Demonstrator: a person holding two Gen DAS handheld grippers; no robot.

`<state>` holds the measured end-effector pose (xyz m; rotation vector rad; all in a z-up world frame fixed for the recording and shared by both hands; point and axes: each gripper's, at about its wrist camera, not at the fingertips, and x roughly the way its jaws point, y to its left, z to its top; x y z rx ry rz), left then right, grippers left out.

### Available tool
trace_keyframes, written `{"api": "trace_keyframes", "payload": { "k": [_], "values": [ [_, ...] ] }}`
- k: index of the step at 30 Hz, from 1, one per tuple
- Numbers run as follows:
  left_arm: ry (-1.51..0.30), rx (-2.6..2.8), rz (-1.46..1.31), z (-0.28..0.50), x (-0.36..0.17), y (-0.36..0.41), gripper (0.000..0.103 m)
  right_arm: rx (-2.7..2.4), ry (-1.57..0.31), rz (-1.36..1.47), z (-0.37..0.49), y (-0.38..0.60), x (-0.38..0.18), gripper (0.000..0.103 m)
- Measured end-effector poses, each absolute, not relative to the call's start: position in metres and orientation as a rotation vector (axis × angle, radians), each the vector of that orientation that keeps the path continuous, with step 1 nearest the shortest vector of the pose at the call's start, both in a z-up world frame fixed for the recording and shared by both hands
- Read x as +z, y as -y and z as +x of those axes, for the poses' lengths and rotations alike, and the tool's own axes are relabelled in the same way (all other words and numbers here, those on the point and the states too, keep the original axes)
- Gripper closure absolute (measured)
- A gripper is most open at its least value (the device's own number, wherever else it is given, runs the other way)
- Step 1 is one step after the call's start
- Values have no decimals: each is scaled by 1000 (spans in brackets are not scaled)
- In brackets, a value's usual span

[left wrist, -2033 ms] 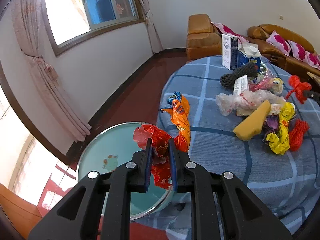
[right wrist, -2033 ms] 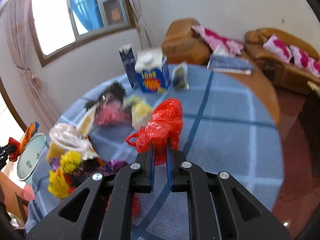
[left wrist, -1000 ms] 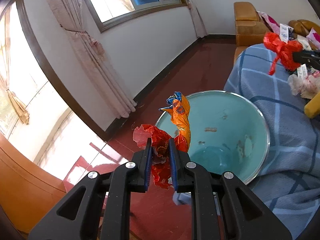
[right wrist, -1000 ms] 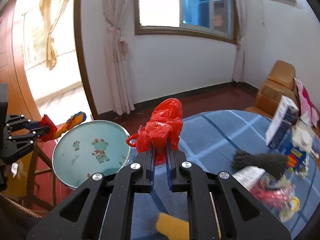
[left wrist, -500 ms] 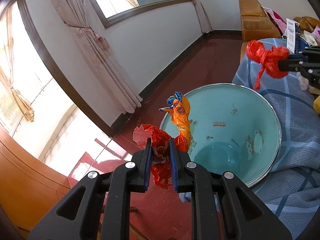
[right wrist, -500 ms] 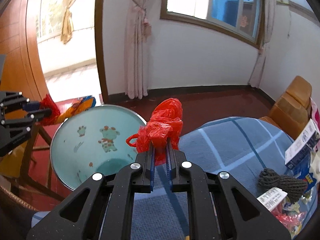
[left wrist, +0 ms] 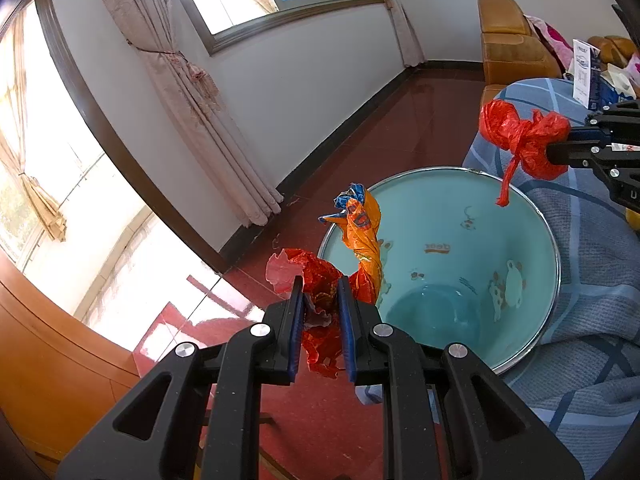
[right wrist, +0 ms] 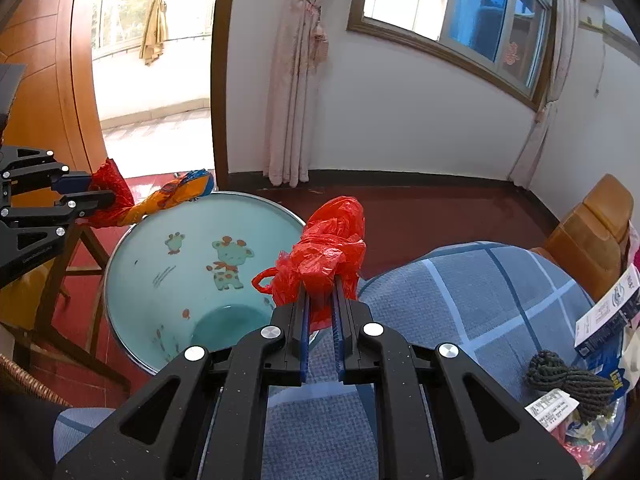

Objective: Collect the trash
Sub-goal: 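Carry both bags over the blue bin and open both grippers to drop them, then grasp the red mesh net with the right gripper while the left grasps the yellow bag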

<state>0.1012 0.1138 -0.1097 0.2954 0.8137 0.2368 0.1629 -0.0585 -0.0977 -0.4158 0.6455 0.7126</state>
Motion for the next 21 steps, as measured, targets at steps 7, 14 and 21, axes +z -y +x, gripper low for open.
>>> {"api": "trace_keyframes", "payload": {
  "k": [7, 14, 21],
  "values": [
    [-814, 234, 295, 101, -109, -113, 85, 718, -652, -427, 162, 59, -99, 92],
    [-799, 203, 280, 100, -107, -108, 76, 758, -676, -445, 160, 54, -101, 67],
    [-772, 187, 272, 99, -103, -102, 49, 739, -665, -443, 157, 58, -102, 52]
  ]
}}
